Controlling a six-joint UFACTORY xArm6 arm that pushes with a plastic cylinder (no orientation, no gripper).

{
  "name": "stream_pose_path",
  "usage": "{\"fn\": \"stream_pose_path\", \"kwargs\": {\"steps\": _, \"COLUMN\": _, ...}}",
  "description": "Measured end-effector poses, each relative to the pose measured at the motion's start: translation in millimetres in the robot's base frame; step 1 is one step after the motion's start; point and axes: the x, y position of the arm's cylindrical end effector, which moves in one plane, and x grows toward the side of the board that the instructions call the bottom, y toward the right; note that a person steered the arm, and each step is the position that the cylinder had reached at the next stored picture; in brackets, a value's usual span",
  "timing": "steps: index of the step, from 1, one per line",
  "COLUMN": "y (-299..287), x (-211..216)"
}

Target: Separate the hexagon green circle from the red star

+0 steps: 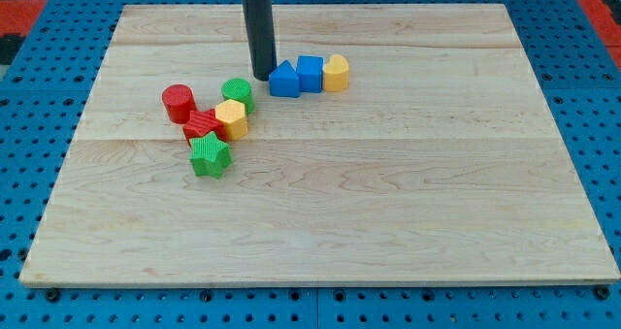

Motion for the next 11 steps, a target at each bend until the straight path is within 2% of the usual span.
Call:
{"fn": "stream_pose_path", "kwargs": {"steps": 1, "y": 0.2, "x": 0.0}}
{"fn": "stream_pose_path", "kwargs": {"steps": 3, "y": -61.3, "x": -6.0}}
{"fn": "stream_pose_path", "kwargs": {"steps": 4, "y": -60.7, "x": 4.7}}
{"fn": "stream_pose_path", "kwargs": {"steps": 5, "y": -50.0, "x": 45.2}}
{"fn": "stream_pose_path", "kwargs": {"steps": 7, "y": -38.2, "x": 78.5}}
{"fn": "stream_pose_path", "kwargs": {"steps": 8, "y": -5.0, "x": 96.8}}
{"fn": "stream_pose_path", "kwargs": {"steps": 11, "y": -3.7, "x": 68.5}}
